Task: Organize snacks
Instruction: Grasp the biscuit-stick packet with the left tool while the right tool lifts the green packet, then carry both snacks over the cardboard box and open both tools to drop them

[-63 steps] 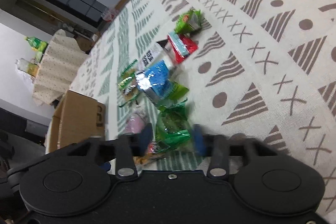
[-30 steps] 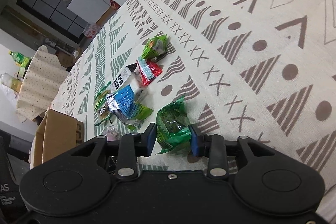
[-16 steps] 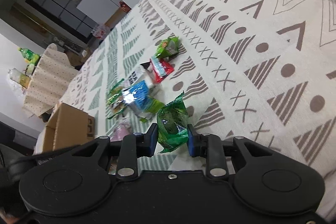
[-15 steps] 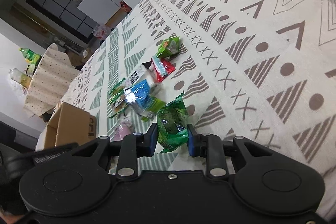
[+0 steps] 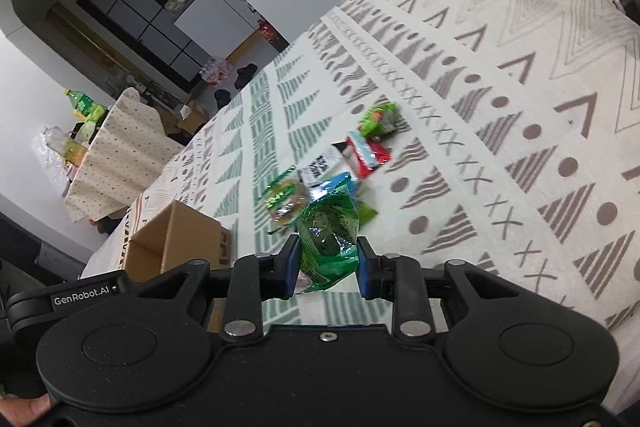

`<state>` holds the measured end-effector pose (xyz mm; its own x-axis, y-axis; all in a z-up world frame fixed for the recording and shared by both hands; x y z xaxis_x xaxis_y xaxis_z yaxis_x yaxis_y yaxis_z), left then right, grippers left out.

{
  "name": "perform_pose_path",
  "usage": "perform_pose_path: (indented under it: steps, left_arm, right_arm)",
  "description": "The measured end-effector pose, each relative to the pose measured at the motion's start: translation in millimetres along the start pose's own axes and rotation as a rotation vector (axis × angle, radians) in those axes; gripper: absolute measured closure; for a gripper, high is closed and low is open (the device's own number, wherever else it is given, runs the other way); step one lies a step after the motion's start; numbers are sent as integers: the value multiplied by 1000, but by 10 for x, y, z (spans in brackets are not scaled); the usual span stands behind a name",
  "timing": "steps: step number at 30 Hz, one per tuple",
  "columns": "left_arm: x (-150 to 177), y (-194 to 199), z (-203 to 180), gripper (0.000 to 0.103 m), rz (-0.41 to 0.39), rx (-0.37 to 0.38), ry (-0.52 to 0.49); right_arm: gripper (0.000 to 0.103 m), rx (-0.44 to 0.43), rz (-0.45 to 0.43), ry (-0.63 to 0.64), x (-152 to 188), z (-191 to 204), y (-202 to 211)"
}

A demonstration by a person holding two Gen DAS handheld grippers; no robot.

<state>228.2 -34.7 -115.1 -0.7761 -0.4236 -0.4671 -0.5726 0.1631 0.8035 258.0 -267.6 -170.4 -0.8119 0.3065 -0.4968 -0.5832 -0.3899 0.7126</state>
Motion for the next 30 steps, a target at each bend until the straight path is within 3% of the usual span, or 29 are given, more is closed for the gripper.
perform_pose_path:
  steps: [15, 30]
  left_arm:
    - [-297, 527, 386, 50, -106, 13, 39]
    - [-515, 808, 918, 50, -161, 9, 111]
  right_arm:
    - [75, -54, -67, 81, -12, 816, 194]
    - [75, -102, -60, 172, 102, 1507, 135]
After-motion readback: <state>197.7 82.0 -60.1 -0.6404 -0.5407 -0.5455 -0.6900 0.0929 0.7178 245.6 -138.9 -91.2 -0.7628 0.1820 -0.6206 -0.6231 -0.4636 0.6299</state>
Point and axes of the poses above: each gripper's, at about its wrist camera, not at the fingertips, and y roughly against the way its jaws point, z to its left, x to its underside, the point moved 2 cm from there along -y, roughly the way its jaws point, and after that the axes turned 8 degrees about x, right-handed, at the moved point
